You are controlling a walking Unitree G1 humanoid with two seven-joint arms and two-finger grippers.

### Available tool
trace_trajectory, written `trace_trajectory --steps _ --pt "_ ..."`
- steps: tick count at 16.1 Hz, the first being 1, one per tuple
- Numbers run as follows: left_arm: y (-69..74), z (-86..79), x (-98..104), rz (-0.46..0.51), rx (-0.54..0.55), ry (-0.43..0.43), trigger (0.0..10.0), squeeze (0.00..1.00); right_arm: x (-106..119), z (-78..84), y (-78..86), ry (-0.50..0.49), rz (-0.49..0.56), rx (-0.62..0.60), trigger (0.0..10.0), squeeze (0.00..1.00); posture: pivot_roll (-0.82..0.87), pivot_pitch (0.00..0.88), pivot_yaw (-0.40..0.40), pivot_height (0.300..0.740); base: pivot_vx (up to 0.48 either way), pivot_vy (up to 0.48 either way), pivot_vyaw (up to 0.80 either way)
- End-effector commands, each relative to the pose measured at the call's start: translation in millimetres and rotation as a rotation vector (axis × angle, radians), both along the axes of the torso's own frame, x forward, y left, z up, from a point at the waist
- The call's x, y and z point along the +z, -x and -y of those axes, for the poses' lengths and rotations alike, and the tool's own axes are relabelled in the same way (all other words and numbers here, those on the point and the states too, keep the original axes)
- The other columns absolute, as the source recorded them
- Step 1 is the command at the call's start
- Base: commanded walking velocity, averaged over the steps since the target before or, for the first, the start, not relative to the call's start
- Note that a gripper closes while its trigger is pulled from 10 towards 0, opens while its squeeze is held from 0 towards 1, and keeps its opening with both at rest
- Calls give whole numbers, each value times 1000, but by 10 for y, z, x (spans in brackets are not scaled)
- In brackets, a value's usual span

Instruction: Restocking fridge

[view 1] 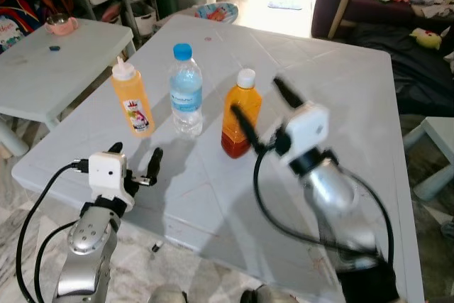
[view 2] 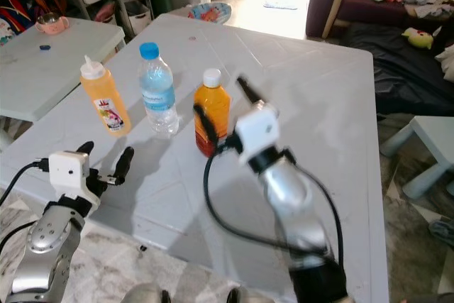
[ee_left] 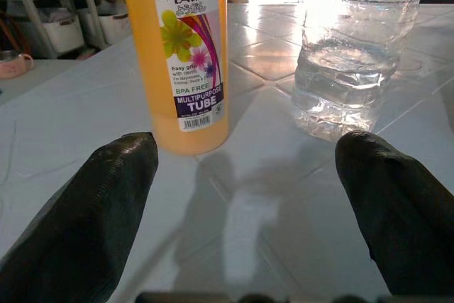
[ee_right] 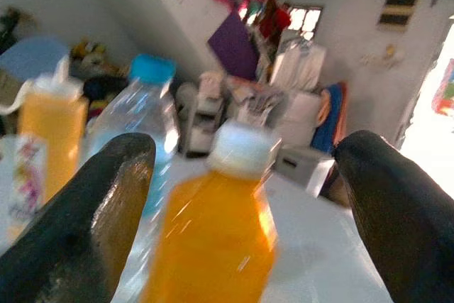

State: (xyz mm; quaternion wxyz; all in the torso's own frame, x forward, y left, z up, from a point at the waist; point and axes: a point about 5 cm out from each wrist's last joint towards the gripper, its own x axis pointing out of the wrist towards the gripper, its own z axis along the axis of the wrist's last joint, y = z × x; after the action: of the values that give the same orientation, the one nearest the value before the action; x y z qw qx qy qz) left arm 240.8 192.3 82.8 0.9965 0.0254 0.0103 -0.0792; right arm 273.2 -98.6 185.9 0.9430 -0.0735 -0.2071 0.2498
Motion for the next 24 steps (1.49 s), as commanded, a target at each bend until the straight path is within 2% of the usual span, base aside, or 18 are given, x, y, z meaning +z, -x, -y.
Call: trace_trajectory --steps 1,6,9,10,11,12,13,15,17,18,24 --pt "-8 -1 -6 -1 -5 -11 10000 0 -1 46 -79 -17 -27 -11 10000 0 76 32 -5 740 0 0 0" --pt "9 -4 -31 -9 -6 -16 10000 0 40 -13 -305 -45 -75 18 10000 0 86 38 -9 740 0 0 0" --pt "11 -1 -39 -12 -8 -19 10000 0 37 -92 -361 -39 -96 71 10000 0 90 39 -9 740 0 0 0" --pt "11 -2 -39 -12 -8 -20 10000 0 39 -115 -376 -41 -105 86 8784 0 90 39 -10 740 0 0 0" --pt "10 -3 -40 -13 -8 -21 10000 0 44 -132 -383 -42 -108 97 6196 0 90 39 -11 740 0 0 0" --pt "12 -2 -43 -14 -7 -22 10000 0 49 -161 -386 -50 -120 120 1686 0 91 39 -11 740 0 0 0" --pt "14 -1 -45 -15 -7 -22 10000 0 48 -170 -389 -56 -133 127 824 0 91 41 -11 740 0 0 0" --pt "19 3 -51 -18 -9 -23 10000 0 43 -191 -391 -39 -154 150 1529 0 90 43 -11 740 0 0 0" --pt "22 4 -58 -23 -10 -26 10000 0 33 -205 -390 -21 -187 158 745 0 90 44 -12 740 0 0 0" --pt "22 3 -60 -24 -10 -27 10000 0 28 -208 -386 -16 -195 160 0 0 90 44 -11 740 0 0 0" --pt "13 12 -75 -34 -19 -33 10000 0 -30 -182 -367 28 -234 154 0 0 89 43 -9 740 0 0 0"
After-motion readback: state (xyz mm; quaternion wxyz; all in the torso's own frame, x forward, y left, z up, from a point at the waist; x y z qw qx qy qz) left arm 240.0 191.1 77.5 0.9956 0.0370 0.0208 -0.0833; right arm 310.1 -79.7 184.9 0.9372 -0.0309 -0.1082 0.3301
